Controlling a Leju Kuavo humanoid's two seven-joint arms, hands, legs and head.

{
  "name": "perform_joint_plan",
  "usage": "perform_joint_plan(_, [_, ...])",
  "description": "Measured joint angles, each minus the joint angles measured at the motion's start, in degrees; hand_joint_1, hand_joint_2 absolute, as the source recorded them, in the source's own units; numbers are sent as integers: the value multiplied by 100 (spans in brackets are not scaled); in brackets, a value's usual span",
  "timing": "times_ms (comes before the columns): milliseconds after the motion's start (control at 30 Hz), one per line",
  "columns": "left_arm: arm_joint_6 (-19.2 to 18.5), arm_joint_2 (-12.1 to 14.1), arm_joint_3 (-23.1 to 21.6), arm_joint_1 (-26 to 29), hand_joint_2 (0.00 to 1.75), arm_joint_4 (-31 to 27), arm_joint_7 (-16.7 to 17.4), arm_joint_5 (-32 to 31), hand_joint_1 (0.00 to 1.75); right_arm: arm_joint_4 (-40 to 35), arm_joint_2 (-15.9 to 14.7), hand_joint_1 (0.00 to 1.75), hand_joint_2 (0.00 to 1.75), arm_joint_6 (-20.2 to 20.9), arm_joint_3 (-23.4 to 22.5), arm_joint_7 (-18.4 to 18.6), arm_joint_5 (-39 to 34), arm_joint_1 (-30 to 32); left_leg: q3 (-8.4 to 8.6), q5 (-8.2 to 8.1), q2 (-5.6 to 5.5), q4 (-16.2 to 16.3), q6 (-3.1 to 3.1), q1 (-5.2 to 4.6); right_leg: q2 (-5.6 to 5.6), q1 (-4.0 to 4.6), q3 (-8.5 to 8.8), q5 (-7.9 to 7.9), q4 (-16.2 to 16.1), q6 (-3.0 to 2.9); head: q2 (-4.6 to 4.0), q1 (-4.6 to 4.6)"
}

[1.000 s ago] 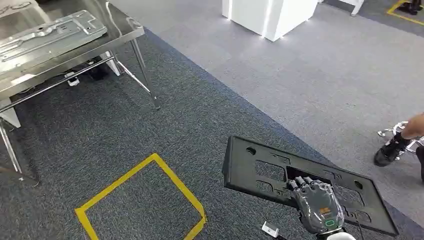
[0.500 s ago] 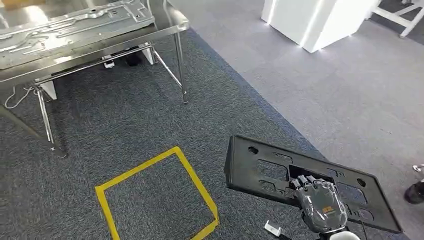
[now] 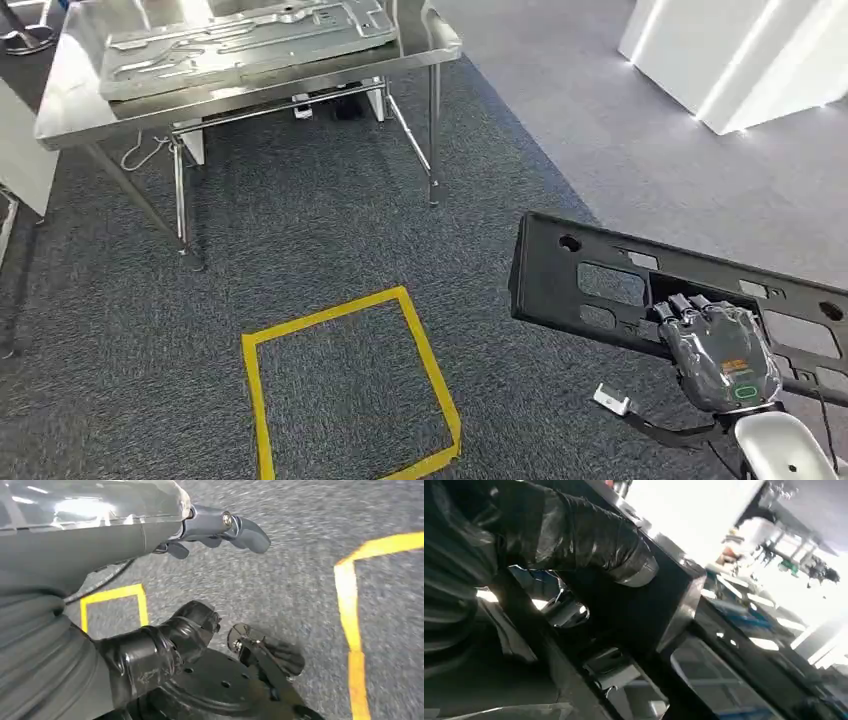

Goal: Take the parts from the cabinet and place them on the table.

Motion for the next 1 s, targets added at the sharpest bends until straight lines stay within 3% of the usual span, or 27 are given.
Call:
perform_joint_plan(67, [-57,0,15,-15,175,55,24,-13,0,0,-131,175,175,2,-46,-32,-64,-122,264,373,51,-529,-5,9,-161,-3,28,-26,8,23,0,0])
perform_joint_plan(100, [-123,0,31,-27,175,98,48,-42,0,0,-201,175,175,77,-120,-103,-149,-247,548,634,141,-1066,12,9,-229,-5,48,-44,13,39,0,0])
perform_joint_plan(133, [-175,0,50,-48,175,129,63,-57,0,0,-225,175,175,186,-182,-164,-195,-398,822,818,387,-1566,53,-6,-285,4,75,-65,21,65,0,0])
perform_joint_plan(167, [-234,0,77,-88,175,168,63,-90,0,0,-236,175,175,293,-227,-221,-221,-552,870,721,595,-1697,108,-85,-335,46,80,-87,32,99,0,0])
perform_joint_plan(300, [-361,-2,201,-196,175,356,52,-247,0,15,-251,175,175,402,-249,-262,-223,-852,852,778,262,-1758,226,-84,-591,49,171,-109,-7,227,0,0])
perform_joint_plan(333, [-376,-4,232,-210,175,396,46,-280,0,33,-253,175,175,385,-254,-249,-212,-859,925,825,184,-1831,262,-26,-341,-2,175,-180,54,276,0,4])
perform_joint_plan(367, [-383,-4,260,-246,175,442,48,-297,0,44,-255,175,175,374,-256,-236,-203,-860,936,845,119,-1855,301,-19,16,-12,81,-328,257,281,0,2])
perform_joint_plan(400, [-393,-4,282,-280,175,491,57,-297,0,50,-269,175,175,374,-267,-212,-190,-872,924,853,64,-1855,326,-21,186,-14,-107,-539,631,278,0,9])
perform_joint_plan(467, [-393,-4,293,-320,175,548,94,-295,0,79,-264,175,175,361,-264,-118,-85,-869,918,850,-87,-1849,333,-32,278,-9,-565,-893,1506,299,0,7])
perform_joint_plan(500, [-376,-4,297,-328,175,573,138,-293,0,103,-238,175,175,266,-264,-19,99,-850,917,849,-172,-1834,333,-37,278,-14,-724,-905,1761,304,0,7])
perform_joint_plan(533, [-341,-4,299,-330,175,597,168,-286,0,129,-209,175,175,85,-264,92,357,-816,918,845,-267,-1811,331,-36,279,-15,-738,-747,1699,303,0,7])
perform_joint_plan(567, [-313,-4,302,-331,175,616,194,-275,0,142,-183,175,175,-84,-264,157,563,-802,922,829,-351,-1786,327,-31,286,-20,-621,-477,1370,301,0,7])
perform_joint_plan(600, [-302,-4,302,-332,175,636,203,-275,0,142,-164,175,175,-179,-267,183,662,-799,930,807,-430,-1757,308,-23,323,-33,-421,-176,889,302,0,7])
perform_joint_plan(633, [-288,-7,302,-333,175,647,203,-273,0,142,-146,175,175,-236,-267,188,700,-792,934,783,-498,-1720,282,-19,443,-60,-208,77,388,308,0,7])
perform_joint_plan(667, [-284,-7,302,-342,175,664,205,-273,0,157,-120,175,175,-251,-267,188,717,-780,903,774,-553,-1704,255,-32,724,-85,-138,-64,255,300,0,9])
perform_joint_plan(700, [-275,-4,302,-361,175,673,205,-271,0,159,-111,175,175,-265,-271,192,726,-759,845,772,-638,-1652,228,-39,747,-68,-108,-64,135,272,0,4])
perform_joint_plan(800, [-269,-4,304,-343,175,699,221,-251,0,190,-76,175,175,-269,-271,210,728,-722,795,837,-811,-1712,113,-10,567,-43,-121,-47,154,192,0,7])
perform_joint_plan(833, [-267,-2,304,-342,175,702,221,-238,0,188,-63,175,175,-271,-273,221,728,-727,773,787,-684,-1677,89,-20,501,-111,-98,-16,105,138,0,4])
perform_joint_plan(867, [-267,-2,304,-342,175,704,221,-232,0,188,-39,175,175,-269,-273,240,717,-720,716,669,-306,-1527,62,-70,456,-93,-74,-16,86,94,0,0])
perform_joint_plan(900, [-262,-2,304,-355,175,704,240,-221,0,188,-6,175,175,-258,-286,275,734,-719,562,472,-116,-1203,44,-57,405,-78,-75,-14,84,61,0,2])
perform_joint_plan(967, [-258,-2,304,-373,175,704,295,-212,0,188,116,175,175,-135,-299,348,785,-713,98,57,5,-249,22,-27,303,-50,-78,-21,87,50,0,0])
perform_joint_plan(1000, [-258,-2,304,-374,175,704,317,-212,0,188,181,175,175,-56,-299,380,787,-692,-49,-1,8,43,16,-23,263,-46,-77,-25,92,45,0,0])
